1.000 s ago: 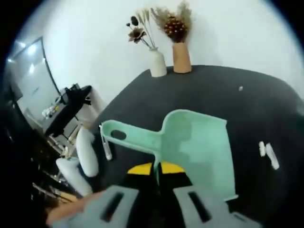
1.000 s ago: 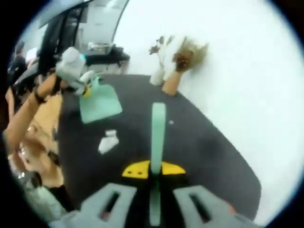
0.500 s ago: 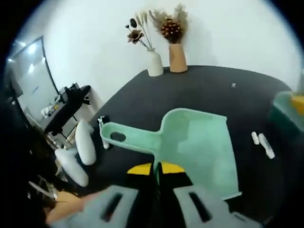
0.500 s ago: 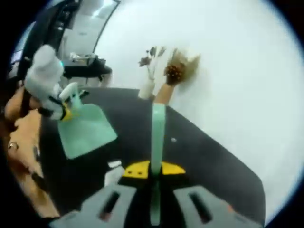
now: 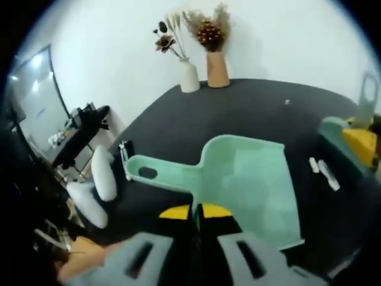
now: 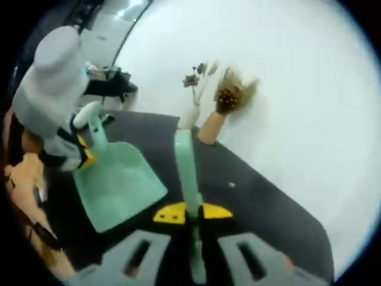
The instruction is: Pick up the broom and sweep the trash on the tabletop into the dustpan.
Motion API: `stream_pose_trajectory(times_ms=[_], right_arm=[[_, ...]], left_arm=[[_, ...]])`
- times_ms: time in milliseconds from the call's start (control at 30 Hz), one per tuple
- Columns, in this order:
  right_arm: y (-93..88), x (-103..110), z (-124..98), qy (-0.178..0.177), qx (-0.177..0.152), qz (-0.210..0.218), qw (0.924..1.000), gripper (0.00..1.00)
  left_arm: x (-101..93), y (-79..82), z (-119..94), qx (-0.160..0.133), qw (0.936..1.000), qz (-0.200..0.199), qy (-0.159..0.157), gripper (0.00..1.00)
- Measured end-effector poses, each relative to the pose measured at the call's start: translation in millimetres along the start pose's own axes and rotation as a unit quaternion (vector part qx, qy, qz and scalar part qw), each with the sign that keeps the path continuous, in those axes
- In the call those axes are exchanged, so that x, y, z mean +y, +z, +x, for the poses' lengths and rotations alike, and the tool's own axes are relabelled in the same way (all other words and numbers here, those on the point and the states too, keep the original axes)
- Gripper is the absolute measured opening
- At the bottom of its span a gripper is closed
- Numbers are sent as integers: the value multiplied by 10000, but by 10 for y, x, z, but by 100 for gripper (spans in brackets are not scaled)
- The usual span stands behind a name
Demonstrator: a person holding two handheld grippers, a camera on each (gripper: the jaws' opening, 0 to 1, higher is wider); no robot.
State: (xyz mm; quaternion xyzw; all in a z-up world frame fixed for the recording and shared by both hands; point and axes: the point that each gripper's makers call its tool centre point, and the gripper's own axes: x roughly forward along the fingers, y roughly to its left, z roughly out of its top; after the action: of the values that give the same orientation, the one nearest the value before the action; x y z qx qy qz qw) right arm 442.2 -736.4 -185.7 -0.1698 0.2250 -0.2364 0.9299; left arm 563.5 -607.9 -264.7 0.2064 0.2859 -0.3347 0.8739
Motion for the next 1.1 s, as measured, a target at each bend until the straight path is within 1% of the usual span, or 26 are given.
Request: stream_pose_trajectory(times_ms=[33,67,100,167,200,233,267,333,367,433,467,500,533,633,700,733,767,800,833,867,900,933,1000,1100], right_arm=[[31,25,-9,55,-33,45,10000,6],[85,101,-26,215,-96,159,9996,6],[141,156,-34,301,-157,243,9991,6],[223,308,-39,582,-183,388,9974,6],[253,322,-40,511,-204,312,9980,6],[339,386,-55,637,-422,346,9965,6],[370,422,-84,714,-525,460,9950,6],[345,362,-119,638,-491,425,9958,6],[313,284,-133,487,-449,377,9971,6],[261,122,-147,101,-395,143,9991,6],[219,95,-144,41,-322,82,9994,6],[179,116,-116,126,-198,126,9996,6],[169,176,-95,278,-173,297,9990,6],[218,304,-40,364,-215,341,9985,6],[314,400,-17,308,-371,238,9986,6],[401,478,-2,406,-564,379,9969,6],[472,562,6,573,-644,533,9948,6],[496,574,19,593,-616,540,9949,6],[537,613,28,691,-671,612,9935,6],[614,602,37,678,-885,721,9911,6],[616,573,34,666,-894,721,9911,6],[608,549,30,678,-882,767,9908,6],[622,432,6,606,-1033,855,9891,6],[558,211,-33,498,-1065,829,9896,6]], left_arm=[[-5,-7,-6,-4,10000,-20,-12,6],[-13,-14,-9,-6,10000,-25,-27,6],[-24,-22,-9,11,10000,-48,-49,6],[-38,-41,-10,20,9999,-86,-85,6],[-35,-51,-7,28,9999,-82,-79,6],[-35,-57,-7,29,9999,-83,-82,6],[-30,-64,-5,29,9999,-94,-92,6],[-17,-75,-2,23,9997,-176,-147,6],[-10,-81,-7,21,9997,-190,-162,6],[-9,-87,-18,24,9997,-196,-174,6],[-11,-87,-20,20,9996,-215,-187,6],[-10,-80,-12,23,9996,-217,-185,6],[-13,-80,-12,24,9996,-216,-178,6],[-32,-77,-19,46,9995,-231,-187,6],[-42,-74,-19,61,9994,-281,-212,6],[-46,-74,-20,64,9991,-334,-236,5],[-45,-77,-21,62,9989,-401,-247,5],[-52,-83,-24,70,9985,-457,-282,5],[-76,-89,-31,71,9977,-575,-363,5],[-94,-89,-35,68,9962,-738,-450,5],[-90,-81,-33,51,9950,-872,-484,5],[-80,-88,-29,38,9957,-796,-477,5],[-81,-86,-16,2,9954,-810,-509,5],[-83,-45,-19,-238,9959,-642,-595,6]])
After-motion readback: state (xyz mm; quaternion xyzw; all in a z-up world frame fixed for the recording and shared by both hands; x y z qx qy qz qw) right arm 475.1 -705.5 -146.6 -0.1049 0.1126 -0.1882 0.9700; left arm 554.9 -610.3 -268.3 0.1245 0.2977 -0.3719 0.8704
